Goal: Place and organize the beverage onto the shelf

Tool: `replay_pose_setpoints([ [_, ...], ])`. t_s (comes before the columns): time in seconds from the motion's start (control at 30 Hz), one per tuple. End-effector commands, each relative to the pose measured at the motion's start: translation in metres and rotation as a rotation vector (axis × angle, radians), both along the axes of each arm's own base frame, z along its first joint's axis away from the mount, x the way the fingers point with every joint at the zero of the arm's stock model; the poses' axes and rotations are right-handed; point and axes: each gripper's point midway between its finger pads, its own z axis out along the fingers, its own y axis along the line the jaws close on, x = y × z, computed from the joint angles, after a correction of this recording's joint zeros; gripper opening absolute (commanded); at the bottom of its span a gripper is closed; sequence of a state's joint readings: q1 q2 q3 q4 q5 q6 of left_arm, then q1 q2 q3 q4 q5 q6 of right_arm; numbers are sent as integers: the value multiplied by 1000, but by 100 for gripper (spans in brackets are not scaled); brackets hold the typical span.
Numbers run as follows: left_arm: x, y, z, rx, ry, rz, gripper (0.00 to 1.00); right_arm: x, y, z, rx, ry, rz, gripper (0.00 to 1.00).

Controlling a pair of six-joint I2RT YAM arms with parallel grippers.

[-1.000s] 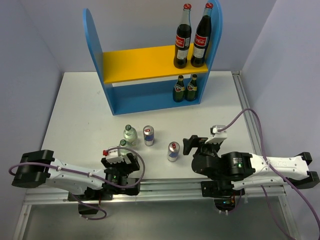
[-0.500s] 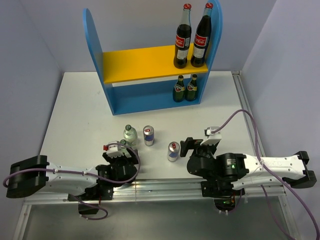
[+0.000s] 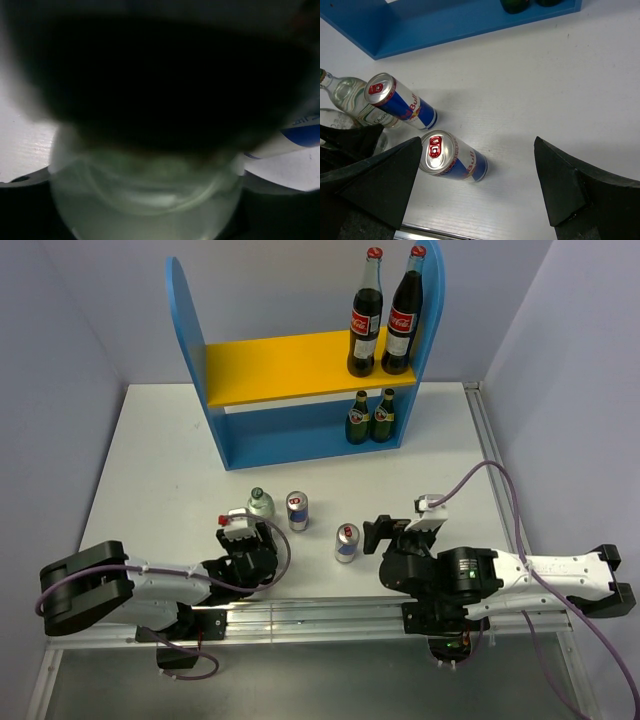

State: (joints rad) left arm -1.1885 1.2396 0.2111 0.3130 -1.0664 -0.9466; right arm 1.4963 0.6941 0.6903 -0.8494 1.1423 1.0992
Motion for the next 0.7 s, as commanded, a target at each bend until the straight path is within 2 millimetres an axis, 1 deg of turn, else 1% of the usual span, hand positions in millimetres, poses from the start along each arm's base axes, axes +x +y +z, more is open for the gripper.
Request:
replay_pose_setpoints([
  [0.0, 8, -12, 9, -29, -15, -11, 61, 2, -2, 2, 34, -25, -17, 100],
  [0.07, 9, -13, 10, -25, -13, -1, 55, 2, -1, 2, 34, -26, -14, 100],
  [0.1, 9, -12, 9, -17, -8, 2, 33, 2, -1, 2, 39, -25, -13, 100],
  [0.13, 9, -10, 7, -1, 0, 7, 23, 2, 0, 2, 36, -26, -12, 100],
  [0.17, 9, -11, 9, -8, 3, 15, 10, 2, 0, 2, 38, -25, -13, 100],
  [0.23, 9, -11, 9, -19, 16, 28, 5, 2, -1, 2, 37, -24, -13, 100],
  [0.27, 7, -11, 9, -9, 26, 28, 0, 2, -1, 3, 36, -25, -13, 100],
  [0.37, 2, -9, 13, -6, 49, 28, 0, 1, -2, 2, 42, -24, -11, 100],
  [0.43, -3, -12, 25, -39, 40, 34, 0, 1, -2, 2, 45, -23, -11, 100],
  [0.47, -6, -8, 31, -8, 49, 37, 0, 1, -2, 3, 47, -24, -9, 100],
  [0.5, -9, -11, 39, -17, 40, 33, 0, 1, -2, 3, 49, -25, -9, 100],
  [0.53, -9, -18, 52, -38, 33, 30, 0, 1, -2, 3, 49, -25, -9, 100],
  [0.57, -10, -20, 60, -40, 32, 27, 0, 2, -2, 4, 49, -27, -9, 100],
  [0.6, -13, -14, 65, 4, 36, 29, 0, 1, -2, 4, 49, -27, -7, 100],
  [0.63, -11, -22, 85, -41, 22, 36, 0, 2, -2, 4, 46, -27, -8, 100],
  [0.67, -12, -23, 94, -44, 18, 38, 0, 2, -2, 4, 49, -28, -9, 100],
])
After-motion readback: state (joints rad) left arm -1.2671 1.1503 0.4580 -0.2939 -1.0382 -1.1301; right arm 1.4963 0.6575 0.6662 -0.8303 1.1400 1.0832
